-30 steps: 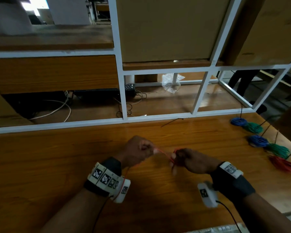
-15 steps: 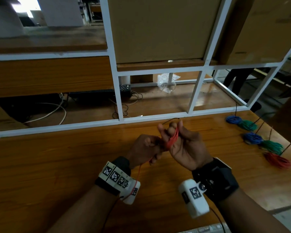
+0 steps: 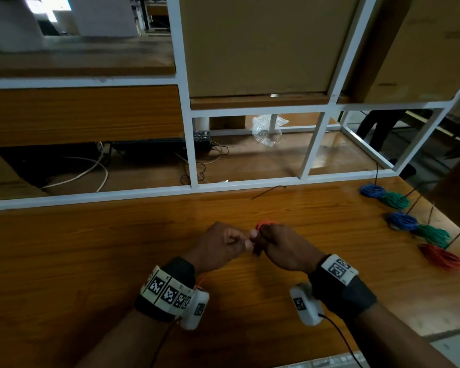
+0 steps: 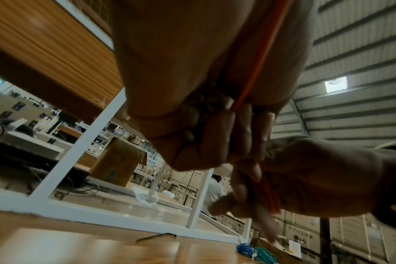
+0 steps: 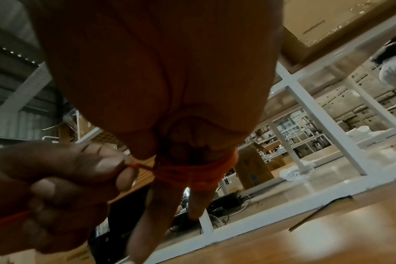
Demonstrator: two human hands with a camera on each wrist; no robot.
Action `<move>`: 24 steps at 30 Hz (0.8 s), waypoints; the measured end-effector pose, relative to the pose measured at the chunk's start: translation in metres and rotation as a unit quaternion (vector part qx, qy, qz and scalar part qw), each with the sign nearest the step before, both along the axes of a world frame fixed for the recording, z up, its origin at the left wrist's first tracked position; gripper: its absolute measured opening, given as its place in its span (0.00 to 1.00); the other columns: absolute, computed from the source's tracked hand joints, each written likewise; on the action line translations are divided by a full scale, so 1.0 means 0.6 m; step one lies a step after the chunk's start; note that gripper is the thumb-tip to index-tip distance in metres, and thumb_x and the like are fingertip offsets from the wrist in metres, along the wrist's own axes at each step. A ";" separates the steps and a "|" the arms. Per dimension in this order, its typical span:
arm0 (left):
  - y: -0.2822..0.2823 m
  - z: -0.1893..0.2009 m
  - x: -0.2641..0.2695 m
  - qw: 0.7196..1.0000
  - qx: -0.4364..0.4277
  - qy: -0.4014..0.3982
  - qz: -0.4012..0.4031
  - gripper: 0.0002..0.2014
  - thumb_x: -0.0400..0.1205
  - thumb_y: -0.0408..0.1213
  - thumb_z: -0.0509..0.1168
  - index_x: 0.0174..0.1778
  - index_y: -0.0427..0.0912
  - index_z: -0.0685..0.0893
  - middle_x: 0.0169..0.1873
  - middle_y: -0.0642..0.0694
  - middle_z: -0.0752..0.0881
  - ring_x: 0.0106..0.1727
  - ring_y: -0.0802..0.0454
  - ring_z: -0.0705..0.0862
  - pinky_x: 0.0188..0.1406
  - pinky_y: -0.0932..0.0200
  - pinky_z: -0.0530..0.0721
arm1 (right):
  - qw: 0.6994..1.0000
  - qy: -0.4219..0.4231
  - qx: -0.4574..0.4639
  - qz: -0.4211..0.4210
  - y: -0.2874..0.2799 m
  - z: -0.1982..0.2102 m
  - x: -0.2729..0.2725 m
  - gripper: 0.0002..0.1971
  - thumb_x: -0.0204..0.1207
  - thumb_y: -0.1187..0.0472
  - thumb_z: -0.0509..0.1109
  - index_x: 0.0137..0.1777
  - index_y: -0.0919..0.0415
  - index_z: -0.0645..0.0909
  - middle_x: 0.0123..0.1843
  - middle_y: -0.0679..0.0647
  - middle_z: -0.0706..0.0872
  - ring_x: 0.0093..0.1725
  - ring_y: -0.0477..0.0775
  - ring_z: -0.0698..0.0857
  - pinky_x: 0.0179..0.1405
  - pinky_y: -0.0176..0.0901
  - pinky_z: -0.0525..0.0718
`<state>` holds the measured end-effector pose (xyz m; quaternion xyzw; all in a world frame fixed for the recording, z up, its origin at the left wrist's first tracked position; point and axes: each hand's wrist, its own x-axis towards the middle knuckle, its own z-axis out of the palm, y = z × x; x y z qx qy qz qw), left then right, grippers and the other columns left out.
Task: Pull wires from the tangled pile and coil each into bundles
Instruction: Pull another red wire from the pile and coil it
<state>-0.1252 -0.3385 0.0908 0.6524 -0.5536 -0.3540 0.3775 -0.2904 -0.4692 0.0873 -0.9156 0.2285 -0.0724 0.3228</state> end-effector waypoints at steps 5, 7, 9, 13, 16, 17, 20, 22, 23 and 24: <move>0.015 0.011 0.026 0.993 0.066 -0.077 -0.067 0.06 0.85 0.43 0.69 0.48 0.47 0.90 0.25 0.66 0.84 0.28 0.69 0.80 0.30 0.71 0.75 | 0.977 0.187 0.075 0.065 -0.002 0.032 -0.016 0.23 0.88 0.39 0.61 0.49 0.57 0.87 0.44 0.46 0.94 0.44 0.48 0.88 0.50 0.43 0.83; 0.015 0.013 0.034 0.984 0.036 -0.161 -0.075 0.08 0.86 0.45 0.66 0.49 0.49 0.90 0.28 0.62 0.84 0.29 0.66 0.79 0.30 0.67 0.76 | 0.969 0.217 0.080 0.080 -0.007 0.035 -0.023 0.17 0.87 0.47 0.64 0.51 0.58 0.88 0.45 0.47 0.94 0.48 0.51 0.89 0.54 0.50 0.86; 0.007 0.007 0.041 0.950 -0.057 -0.297 -0.080 0.11 0.87 0.47 0.61 0.50 0.52 0.89 0.35 0.58 0.86 0.33 0.63 0.79 0.32 0.60 0.81 | 0.964 0.227 0.104 0.096 -0.007 0.039 -0.028 0.16 0.88 0.50 0.63 0.53 0.57 0.89 0.45 0.44 0.94 0.51 0.45 0.89 0.62 0.53 0.84; -0.024 0.010 0.059 0.902 -0.144 -0.399 -0.075 0.19 0.87 0.55 0.54 0.52 0.53 0.89 0.43 0.53 0.89 0.39 0.56 0.84 0.35 0.54 0.86 | 0.933 0.144 0.295 0.148 0.006 0.042 -0.036 0.17 0.92 0.57 0.61 0.58 0.71 0.85 0.46 0.59 0.94 0.61 0.51 0.90 0.73 0.49 0.79; -0.040 0.026 0.064 0.912 -0.209 -0.346 -0.071 0.15 0.87 0.51 0.58 0.52 0.53 0.90 0.47 0.54 0.91 0.44 0.57 0.87 0.40 0.55 0.87 | 0.879 0.007 0.444 0.174 0.016 0.034 -0.042 0.15 0.91 0.62 0.60 0.57 0.75 0.83 0.51 0.70 0.91 0.73 0.69 0.84 0.79 0.57 0.77; -0.047 0.026 0.062 0.919 -0.226 -0.317 -0.063 0.14 0.86 0.50 0.60 0.53 0.51 0.91 0.48 0.53 0.91 0.46 0.58 0.87 0.43 0.57 0.87 | 0.853 -0.030 0.494 0.168 0.019 0.032 -0.043 0.14 0.90 0.62 0.61 0.57 0.74 0.83 0.53 0.72 0.91 0.75 0.70 0.82 0.78 0.58 0.77; -0.063 0.017 0.047 0.957 -0.221 -0.189 -0.022 0.11 0.86 0.46 0.65 0.54 0.48 0.92 0.50 0.55 0.91 0.48 0.60 0.88 0.45 0.58 0.88 | 0.778 -0.129 0.598 0.144 0.035 0.043 -0.041 0.12 0.87 0.61 0.69 0.56 0.72 0.86 0.61 0.74 0.89 0.76 0.68 0.82 0.73 0.50 0.82; -0.066 0.011 0.032 0.980 -0.186 -0.074 -0.008 0.08 0.86 0.41 0.66 0.54 0.49 0.91 0.51 0.57 0.90 0.50 0.57 0.89 0.48 0.53 0.90 | 0.712 -0.185 0.662 0.142 0.040 0.050 -0.036 0.11 0.82 0.63 0.72 0.55 0.72 0.88 0.64 0.74 0.88 0.69 0.63 0.88 0.60 0.42 0.89; -0.065 0.009 0.022 0.984 -0.176 -0.024 -0.006 0.08 0.85 0.35 0.68 0.54 0.49 0.90 0.49 0.56 0.90 0.50 0.55 0.89 0.49 0.52 0.90 | 0.665 -0.217 0.696 0.160 0.040 0.054 -0.032 0.11 0.83 0.65 0.70 0.58 0.73 0.87 0.66 0.73 0.88 0.68 0.62 0.89 0.57 0.41 0.91; -0.064 0.006 0.009 0.986 -0.165 0.012 0.004 0.11 0.83 0.28 0.68 0.53 0.49 0.90 0.45 0.55 0.89 0.47 0.55 0.88 0.47 0.53 0.89 | 0.631 -0.249 0.714 0.171 0.039 0.057 -0.028 0.12 0.85 0.66 0.69 0.63 0.73 0.86 0.69 0.72 0.86 0.69 0.62 0.88 0.58 0.42 0.91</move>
